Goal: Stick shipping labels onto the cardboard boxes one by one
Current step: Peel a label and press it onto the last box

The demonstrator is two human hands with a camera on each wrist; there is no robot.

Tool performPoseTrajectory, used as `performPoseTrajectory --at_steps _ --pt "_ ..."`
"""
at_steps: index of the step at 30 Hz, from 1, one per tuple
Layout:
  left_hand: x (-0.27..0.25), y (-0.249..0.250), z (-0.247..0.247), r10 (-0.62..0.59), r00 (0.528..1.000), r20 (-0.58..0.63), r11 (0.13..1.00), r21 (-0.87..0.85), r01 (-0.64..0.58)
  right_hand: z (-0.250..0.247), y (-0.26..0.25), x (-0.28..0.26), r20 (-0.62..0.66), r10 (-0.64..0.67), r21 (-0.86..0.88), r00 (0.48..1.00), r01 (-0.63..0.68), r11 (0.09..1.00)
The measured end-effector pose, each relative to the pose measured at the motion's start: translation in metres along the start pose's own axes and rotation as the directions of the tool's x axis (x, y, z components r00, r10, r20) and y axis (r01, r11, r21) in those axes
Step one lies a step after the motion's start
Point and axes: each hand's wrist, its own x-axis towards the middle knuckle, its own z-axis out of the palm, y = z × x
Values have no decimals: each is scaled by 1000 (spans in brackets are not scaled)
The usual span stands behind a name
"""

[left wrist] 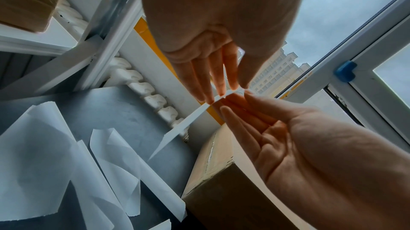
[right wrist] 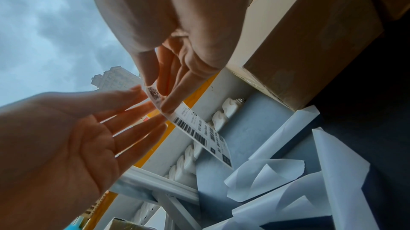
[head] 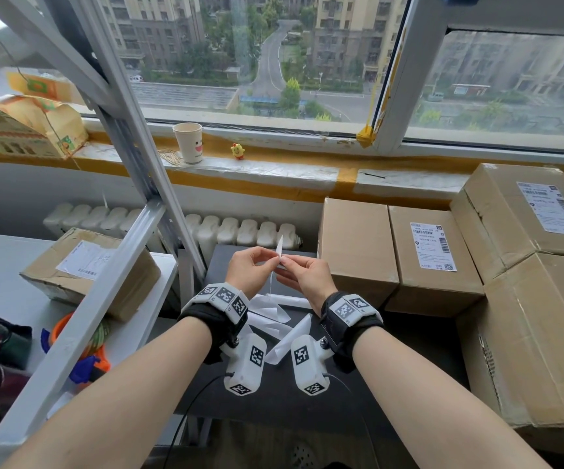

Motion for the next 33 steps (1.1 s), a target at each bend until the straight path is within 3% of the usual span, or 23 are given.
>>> performPoseTrajectory --at_steps 14,26,33 --pt "1 1 3 21 999 -25 997 81 -19 0 -1 0 -17 -16 -29 1000 16 999" --pt "-1 0 -3 -91 994 60 991 -94 96 -5 1 -3 18 -32 -42 999 33 999" --pt "1 0 -2 -122 992 -33 992 -16 121 -5 3 0 -34 -31 -85 999 28 996"
